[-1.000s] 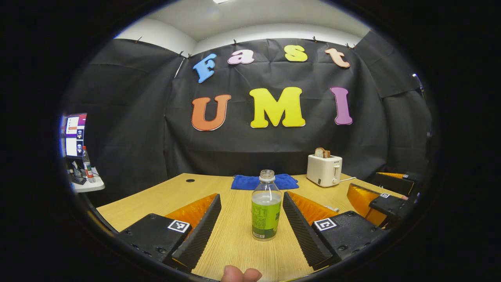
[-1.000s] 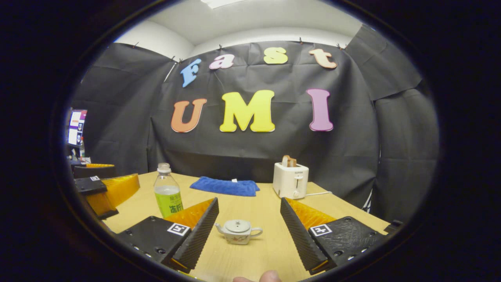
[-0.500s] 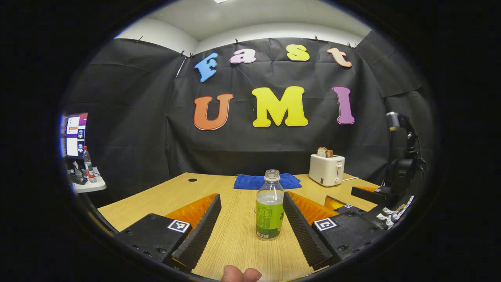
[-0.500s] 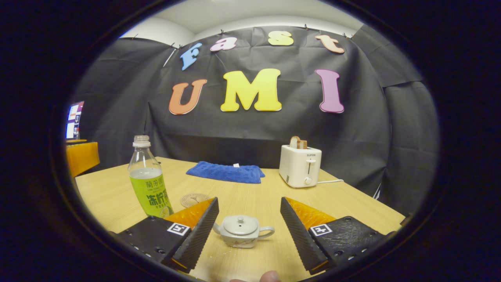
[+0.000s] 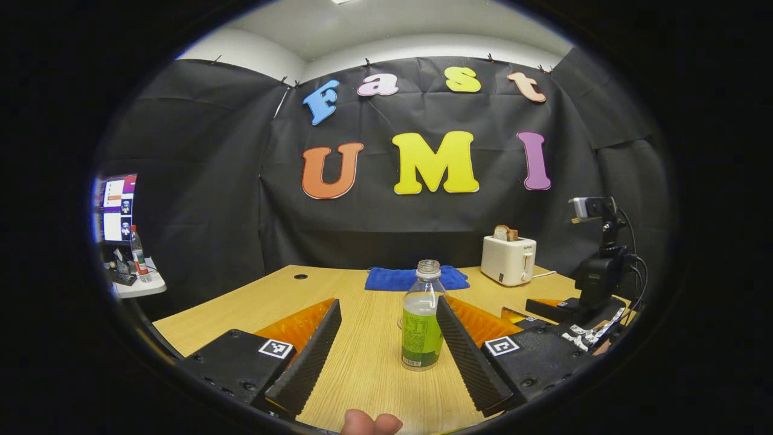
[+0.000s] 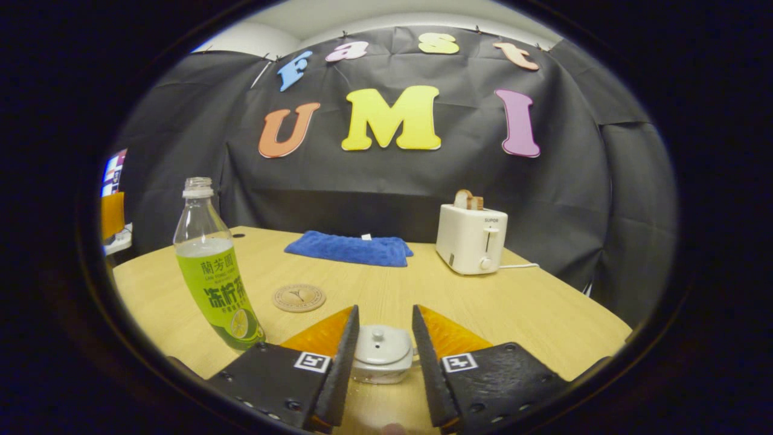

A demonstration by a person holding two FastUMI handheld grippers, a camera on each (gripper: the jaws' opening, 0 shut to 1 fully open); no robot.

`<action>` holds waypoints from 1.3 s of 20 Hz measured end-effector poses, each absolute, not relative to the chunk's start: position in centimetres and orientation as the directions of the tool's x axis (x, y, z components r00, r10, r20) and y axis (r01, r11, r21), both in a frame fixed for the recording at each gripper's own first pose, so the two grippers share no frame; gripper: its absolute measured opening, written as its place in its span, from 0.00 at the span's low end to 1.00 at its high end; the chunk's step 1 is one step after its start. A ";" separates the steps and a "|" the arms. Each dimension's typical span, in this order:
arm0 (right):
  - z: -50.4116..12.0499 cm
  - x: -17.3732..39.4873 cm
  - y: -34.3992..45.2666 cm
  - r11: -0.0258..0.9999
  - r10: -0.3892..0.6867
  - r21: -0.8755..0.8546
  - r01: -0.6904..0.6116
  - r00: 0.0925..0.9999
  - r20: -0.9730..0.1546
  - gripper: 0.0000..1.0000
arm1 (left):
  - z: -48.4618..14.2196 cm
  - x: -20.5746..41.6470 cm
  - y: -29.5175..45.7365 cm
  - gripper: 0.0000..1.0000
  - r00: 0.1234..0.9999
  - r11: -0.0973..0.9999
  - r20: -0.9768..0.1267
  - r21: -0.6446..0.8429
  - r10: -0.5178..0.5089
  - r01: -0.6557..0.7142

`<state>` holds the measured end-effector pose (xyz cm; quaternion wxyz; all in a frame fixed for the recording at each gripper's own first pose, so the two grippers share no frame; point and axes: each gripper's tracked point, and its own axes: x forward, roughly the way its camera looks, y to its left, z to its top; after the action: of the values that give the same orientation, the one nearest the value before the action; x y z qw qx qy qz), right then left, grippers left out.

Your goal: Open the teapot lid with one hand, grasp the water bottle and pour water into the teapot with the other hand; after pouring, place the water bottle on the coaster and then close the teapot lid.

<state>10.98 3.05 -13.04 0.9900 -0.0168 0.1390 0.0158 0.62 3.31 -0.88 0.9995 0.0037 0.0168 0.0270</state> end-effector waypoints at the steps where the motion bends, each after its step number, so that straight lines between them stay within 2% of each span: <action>1: -13.1 11.0 3.0 0.999 0.017 -0.034 -0.027 0.960 -0.278 0.49 | -0.8 0.7 3.3 0.99 0.998 0.998 -0.032 0.009 0.056 -0.056; 3: -13.4 11.2 3.1 0.999 0.013 -0.040 -0.026 0.958 -0.286 0.24 | -0.8 0.7 3.5 0.99 0.998 0.998 -0.034 0.010 0.058 -0.058; 4: -13.6 11.2 3.1 0.999 0.011 -0.042 -0.025 0.956 -0.294 0.18 | -1.0 0.7 3.6 0.99 0.998 0.998 -0.036 0.008 0.059 -0.059; 6: -13.8 11.3 3.5 0.998 0.027 -0.040 -0.041 0.954 -0.300 0.18 | -1.0 0.7 3.6 0.99 0.998 0.998 -0.039 0.006 0.058 -0.058; 7: -14.0 11.7 3.4 0.998 0.024 -0.046 -0.040 0.953 -0.300 0.13 | -1.0 0.7 3.5 0.99 0.998 0.998 -0.040 0.002 0.058 -0.058; 8: -13.6 11.5 3.5 0.997 0.019 -0.065 -0.041 0.952 -0.305 0.04 | -1.1 0.8 3.6 0.99 0.998 0.998 -0.041 -0.001 0.055 -0.055; 12: -13.4 11.4 3.6 0.996 0.033 -0.067 -0.056 0.954 -0.297 0.06 | -1.3 0.8 3.4 0.99 0.998 0.999 -0.047 -0.010 0.042 -0.042; 18: -11.5 11.2 3.7 0.997 0.067 -0.030 -0.077 0.965 -0.253 0.03 | -2.6 1.2 2.7 0.99 0.997 1.000 -0.081 -0.011 0.017 -0.018; 26: -8.6 8.9 0.8 0.997 0.074 -0.002 -0.076 0.977 -0.199 0.03 | -5.8 2.2 -0.8 0.99 0.985 0.996 -0.159 -0.064 -0.064 0.054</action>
<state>8.86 0.84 -8.60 0.9943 -0.0046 0.1001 0.0376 2.16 -0.83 -5.84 0.9959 -0.0297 0.0806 -0.0296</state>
